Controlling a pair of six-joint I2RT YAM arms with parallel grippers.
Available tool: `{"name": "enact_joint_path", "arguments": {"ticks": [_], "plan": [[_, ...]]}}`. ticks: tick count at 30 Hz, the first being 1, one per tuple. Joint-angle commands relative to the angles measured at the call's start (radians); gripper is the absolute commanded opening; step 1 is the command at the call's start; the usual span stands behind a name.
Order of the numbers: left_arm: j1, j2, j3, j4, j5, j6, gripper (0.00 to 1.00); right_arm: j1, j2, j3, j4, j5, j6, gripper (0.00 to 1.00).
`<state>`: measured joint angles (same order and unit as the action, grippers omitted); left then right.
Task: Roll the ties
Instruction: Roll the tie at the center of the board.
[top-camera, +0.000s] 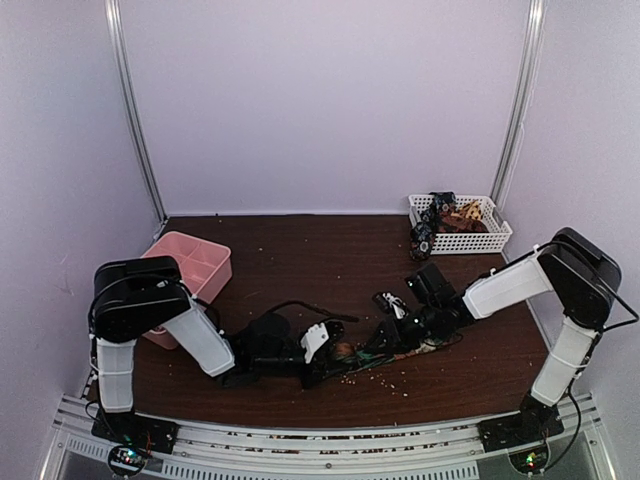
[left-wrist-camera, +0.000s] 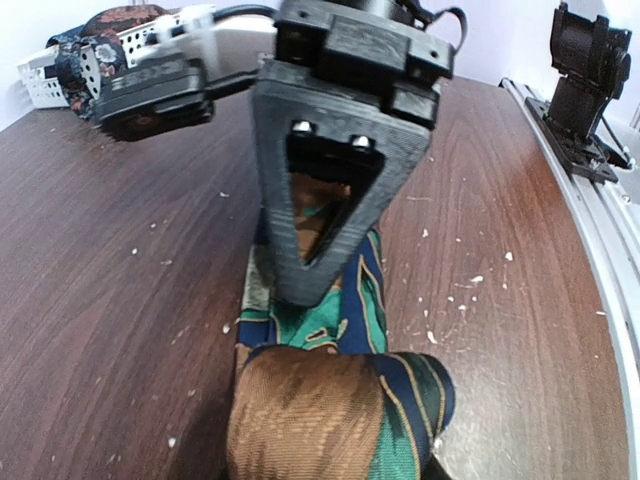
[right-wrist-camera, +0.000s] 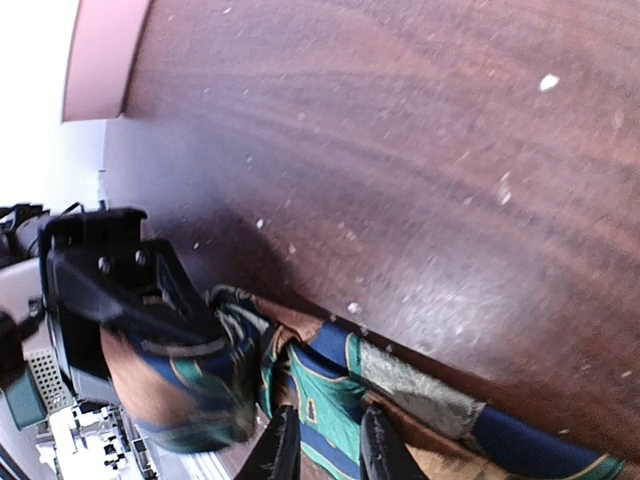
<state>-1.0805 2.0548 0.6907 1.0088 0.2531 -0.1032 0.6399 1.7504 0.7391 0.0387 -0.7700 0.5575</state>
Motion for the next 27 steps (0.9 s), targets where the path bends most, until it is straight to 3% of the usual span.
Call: {"name": "enact_joint_path", "arguments": {"ticks": [1,5,9,14,18,27], "plan": [[0.021,-0.061,-0.064,0.013,0.004,-0.056,0.23,-0.007,0.016,-0.104,-0.043,0.088,0.023,0.23],[0.019,-0.07,-0.054,-0.065,-0.005,-0.037,0.24,-0.005,-0.006,-0.126,-0.03,0.085,0.035,0.23],[0.007,-0.05,0.015,-0.26,-0.035,0.028,0.24,-0.005,-0.021,-0.112,-0.015,0.068,0.04,0.24],[0.005,-0.032,0.051,-0.37,-0.04,0.054,0.24,0.006,-0.107,-0.097,0.049,0.012,0.096,0.41],[0.005,-0.027,0.058,-0.389,-0.042,0.054,0.24,0.04,-0.167,-0.057,0.031,0.003,0.11,0.49],[0.005,-0.025,0.066,-0.4,-0.04,0.056,0.25,0.109,-0.104,0.019,0.018,-0.002,0.128,0.49]]}}
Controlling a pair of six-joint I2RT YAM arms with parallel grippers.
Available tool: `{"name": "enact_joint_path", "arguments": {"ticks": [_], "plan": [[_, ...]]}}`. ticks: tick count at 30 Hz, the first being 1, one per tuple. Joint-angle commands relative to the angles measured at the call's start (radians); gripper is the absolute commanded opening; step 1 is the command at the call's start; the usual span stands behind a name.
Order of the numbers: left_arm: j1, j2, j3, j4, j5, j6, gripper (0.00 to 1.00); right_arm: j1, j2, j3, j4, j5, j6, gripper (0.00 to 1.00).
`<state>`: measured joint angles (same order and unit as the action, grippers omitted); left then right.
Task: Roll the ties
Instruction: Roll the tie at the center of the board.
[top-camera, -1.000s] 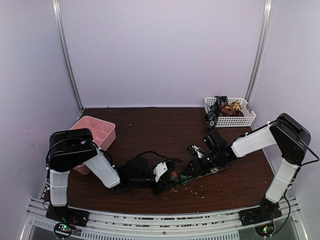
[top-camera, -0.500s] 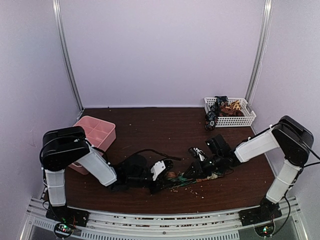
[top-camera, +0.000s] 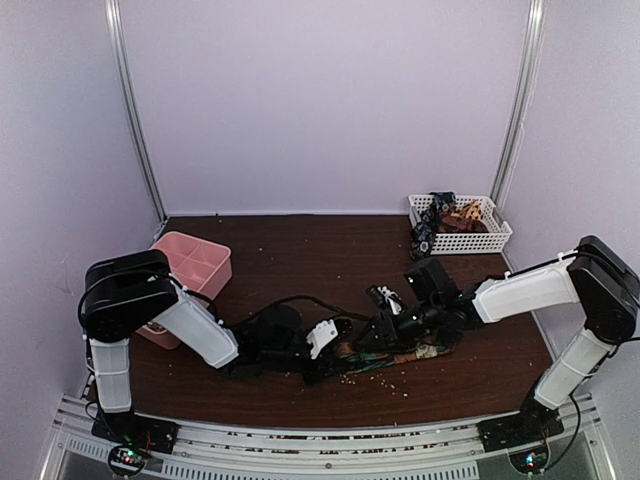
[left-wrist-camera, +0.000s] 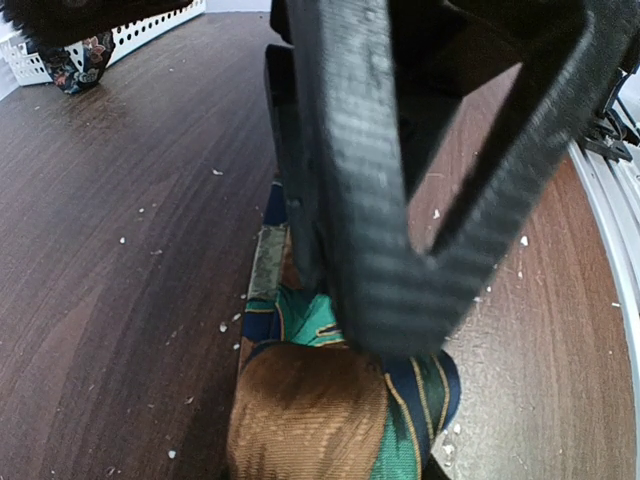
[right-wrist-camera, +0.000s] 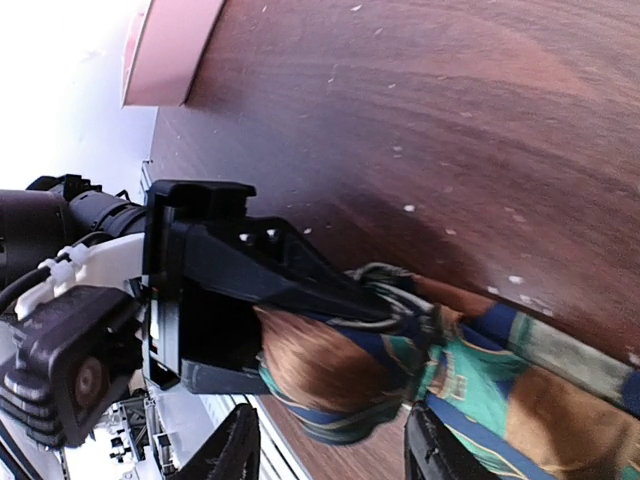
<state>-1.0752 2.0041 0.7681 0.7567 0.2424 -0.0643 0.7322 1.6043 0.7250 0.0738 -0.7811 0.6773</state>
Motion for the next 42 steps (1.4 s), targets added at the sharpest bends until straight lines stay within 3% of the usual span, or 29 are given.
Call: {"name": "enact_joint_path", "arguments": {"ticks": [1,11,13,17,26,35,42], "plan": [[0.0,0.027,-0.012,-0.15,-0.029,0.015,0.26,0.017,0.056,0.039,-0.016,0.011,0.006,0.49],[0.0,0.035,0.002,-0.167,-0.032,0.024,0.26,0.049,0.134,0.059,0.061,-0.029,0.039,0.41],[0.0,0.039,0.009,-0.176,-0.032,0.027,0.27,0.05,0.138,0.057,0.069,-0.035,0.043,0.31],[0.0,0.034,0.006,-0.174,-0.039,0.028,0.3,0.05,0.145,0.06,0.024,-0.023,0.018,0.0],[0.0,-0.073,-0.078,-0.051,-0.088,0.061,0.67,0.009,0.15,-0.003,-0.002,0.008,-0.008,0.0],[-0.009,-0.069,-0.102,0.093,-0.096,0.069,0.75,-0.049,0.158,-0.065,-0.027,0.034,-0.062,0.0],[-0.039,0.008,-0.011,0.124,-0.09,0.057,0.78,-0.05,0.152,-0.084,-0.077,0.098,-0.117,0.0]]}}
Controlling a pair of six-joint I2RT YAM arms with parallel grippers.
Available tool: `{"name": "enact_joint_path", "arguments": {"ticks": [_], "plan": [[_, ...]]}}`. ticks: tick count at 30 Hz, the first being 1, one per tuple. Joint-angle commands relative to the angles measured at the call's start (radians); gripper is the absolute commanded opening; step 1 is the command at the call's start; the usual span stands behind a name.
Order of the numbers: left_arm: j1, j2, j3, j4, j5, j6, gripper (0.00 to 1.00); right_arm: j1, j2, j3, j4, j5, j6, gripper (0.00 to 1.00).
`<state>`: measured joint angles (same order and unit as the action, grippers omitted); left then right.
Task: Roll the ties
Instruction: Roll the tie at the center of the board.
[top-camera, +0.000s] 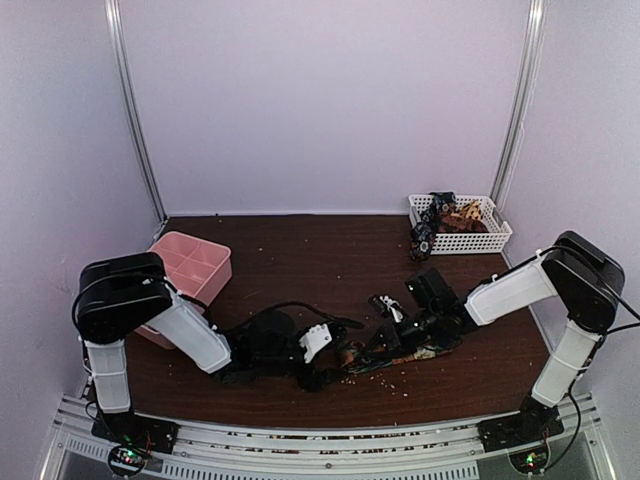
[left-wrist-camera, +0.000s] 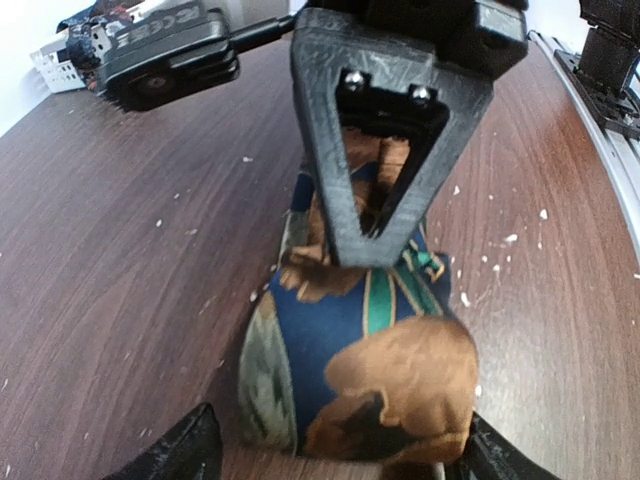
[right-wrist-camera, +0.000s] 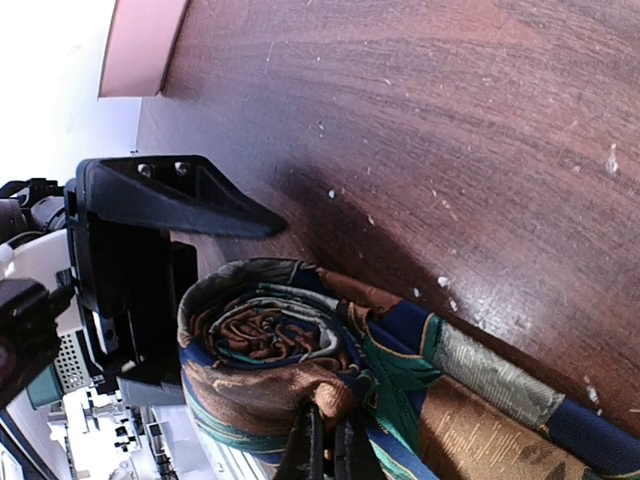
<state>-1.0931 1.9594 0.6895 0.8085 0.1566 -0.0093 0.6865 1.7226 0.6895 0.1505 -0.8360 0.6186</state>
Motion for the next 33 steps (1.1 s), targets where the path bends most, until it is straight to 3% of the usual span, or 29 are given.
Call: {"name": "enact_joint_path", "arguments": {"ticks": [1,8,11,18,19,22,26,33], "plan": [[-0.024,0.066,0.081,0.072,-0.004,0.0,0.79,-0.004,0.035,-0.049,-0.157,0.159,-0.062,0.0],[-0.027,0.134,0.139,0.121,-0.006,-0.035,0.8,-0.005,0.037,-0.065,-0.173,0.216,-0.087,0.0],[-0.027,0.16,0.158,0.13,0.011,-0.045,0.76,-0.004,0.035,-0.066,-0.178,0.226,-0.092,0.0],[-0.027,0.176,0.157,0.092,0.022,-0.045,0.42,-0.004,0.022,-0.044,-0.184,0.207,-0.088,0.0],[-0.027,0.169,0.146,0.089,0.021,-0.046,0.37,-0.005,0.011,-0.042,-0.185,0.203,-0.086,0.02],[-0.027,0.145,0.119,0.026,0.021,-0.037,0.31,-0.011,-0.04,-0.03,-0.198,0.171,-0.082,0.21],[-0.027,0.116,0.085,-0.047,0.02,-0.016,0.29,-0.011,-0.128,-0.015,-0.167,0.117,-0.026,0.42],[-0.027,0.091,0.077,-0.13,0.008,0.009,0.29,0.03,-0.168,0.028,-0.091,0.045,0.095,0.5]]}}
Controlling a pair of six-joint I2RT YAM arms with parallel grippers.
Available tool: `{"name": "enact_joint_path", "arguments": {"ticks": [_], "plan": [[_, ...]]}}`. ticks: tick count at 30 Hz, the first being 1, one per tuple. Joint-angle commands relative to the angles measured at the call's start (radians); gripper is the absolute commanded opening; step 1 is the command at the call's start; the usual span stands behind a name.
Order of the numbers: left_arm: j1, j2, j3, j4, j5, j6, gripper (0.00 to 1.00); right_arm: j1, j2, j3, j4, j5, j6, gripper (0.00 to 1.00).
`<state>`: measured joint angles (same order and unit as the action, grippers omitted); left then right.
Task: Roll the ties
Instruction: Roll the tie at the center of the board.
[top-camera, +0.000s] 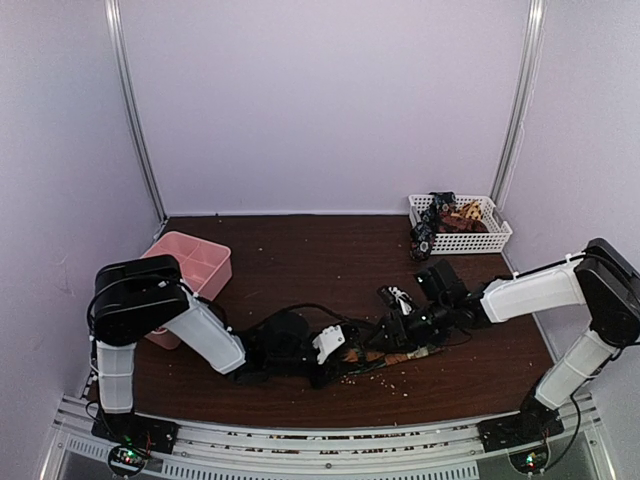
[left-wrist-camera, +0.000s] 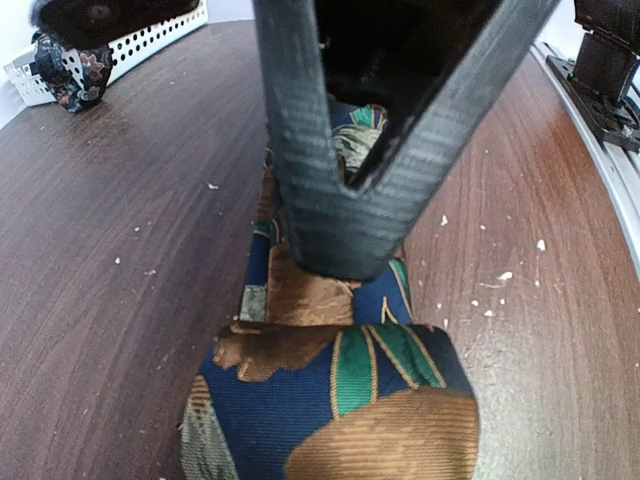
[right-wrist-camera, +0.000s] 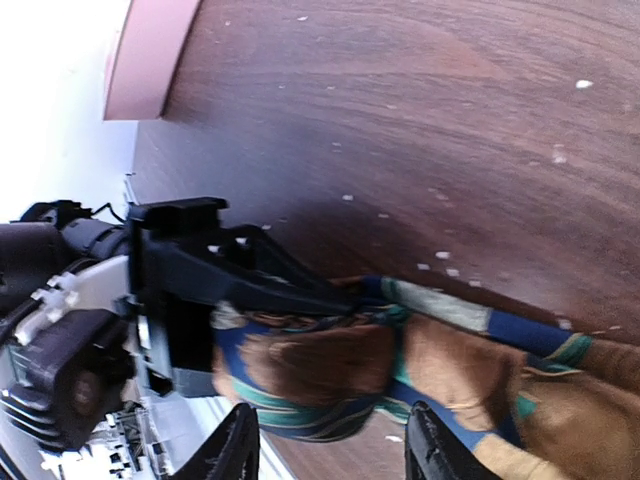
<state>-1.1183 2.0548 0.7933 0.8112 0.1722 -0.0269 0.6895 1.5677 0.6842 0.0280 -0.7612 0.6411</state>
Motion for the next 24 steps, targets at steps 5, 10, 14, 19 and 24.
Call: {"name": "enact_joint_path", "arguments": {"ticks": [5,10,14,19,24], "plan": [[-0.002,-0.002,-0.017,-0.133,-0.003,0.027,0.3,0.069,0.057,0.058,0.043,-0.029,0.084,0.48],[-0.002,-0.001,-0.013,-0.135,0.001,0.024,0.3,0.072,0.108,0.055,0.052,-0.013,0.072,0.32],[-0.002,-0.014,-0.017,-0.133,-0.007,0.02,0.37,0.069,0.127,0.048,0.001,0.02,0.032,0.03],[-0.002,-0.058,-0.017,-0.115,-0.009,0.017,0.59,0.046,0.12,0.004,-0.004,0.034,0.016,0.0],[-0.002,-0.068,-0.018,-0.036,-0.02,0.018,0.71,0.007,0.122,-0.048,-0.003,0.035,-0.005,0.0]]}}
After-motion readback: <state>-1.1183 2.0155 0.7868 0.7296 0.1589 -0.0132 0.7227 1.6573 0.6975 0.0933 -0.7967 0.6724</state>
